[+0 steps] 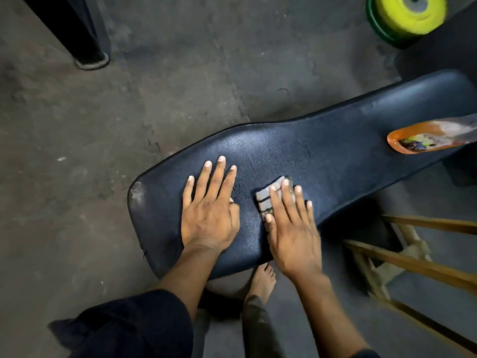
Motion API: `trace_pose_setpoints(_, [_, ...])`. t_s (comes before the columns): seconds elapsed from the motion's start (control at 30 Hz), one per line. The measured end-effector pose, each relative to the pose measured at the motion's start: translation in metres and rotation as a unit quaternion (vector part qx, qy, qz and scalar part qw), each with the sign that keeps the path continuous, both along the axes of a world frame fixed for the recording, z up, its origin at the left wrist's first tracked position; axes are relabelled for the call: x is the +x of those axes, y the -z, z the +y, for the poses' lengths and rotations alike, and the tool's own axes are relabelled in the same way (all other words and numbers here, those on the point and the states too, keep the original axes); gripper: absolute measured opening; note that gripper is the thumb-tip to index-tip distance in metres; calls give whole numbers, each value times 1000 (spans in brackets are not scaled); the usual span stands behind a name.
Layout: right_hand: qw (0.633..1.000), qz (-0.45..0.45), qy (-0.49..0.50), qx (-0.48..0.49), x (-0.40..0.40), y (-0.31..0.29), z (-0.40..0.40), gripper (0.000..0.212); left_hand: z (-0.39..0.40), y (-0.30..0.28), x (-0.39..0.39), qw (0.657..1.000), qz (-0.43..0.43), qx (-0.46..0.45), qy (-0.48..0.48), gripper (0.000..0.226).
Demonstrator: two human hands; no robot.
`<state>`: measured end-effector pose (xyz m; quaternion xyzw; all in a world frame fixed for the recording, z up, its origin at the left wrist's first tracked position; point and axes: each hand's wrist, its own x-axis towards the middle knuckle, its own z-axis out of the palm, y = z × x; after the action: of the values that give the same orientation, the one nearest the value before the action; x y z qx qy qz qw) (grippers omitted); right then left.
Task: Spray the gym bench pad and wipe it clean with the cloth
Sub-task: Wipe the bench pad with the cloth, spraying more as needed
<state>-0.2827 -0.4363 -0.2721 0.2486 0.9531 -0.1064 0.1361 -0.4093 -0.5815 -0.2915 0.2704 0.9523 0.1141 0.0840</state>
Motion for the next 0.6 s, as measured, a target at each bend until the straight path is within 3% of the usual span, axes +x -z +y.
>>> trace_pose_setpoints(0.2, [990,37,133,14,-53,12,28,60,1,0,1,1000,1,-1,-4,74])
trace_pose_setpoints(0.4, [998,58,5,0,-25,13,-49,61,-5,-4,-1,1000,-7,20,11,74])
trace_pose_setpoints(0.6, [999,15,31,22,19,5,-24,63,-9,-8,5,998,-18,61,12,69])
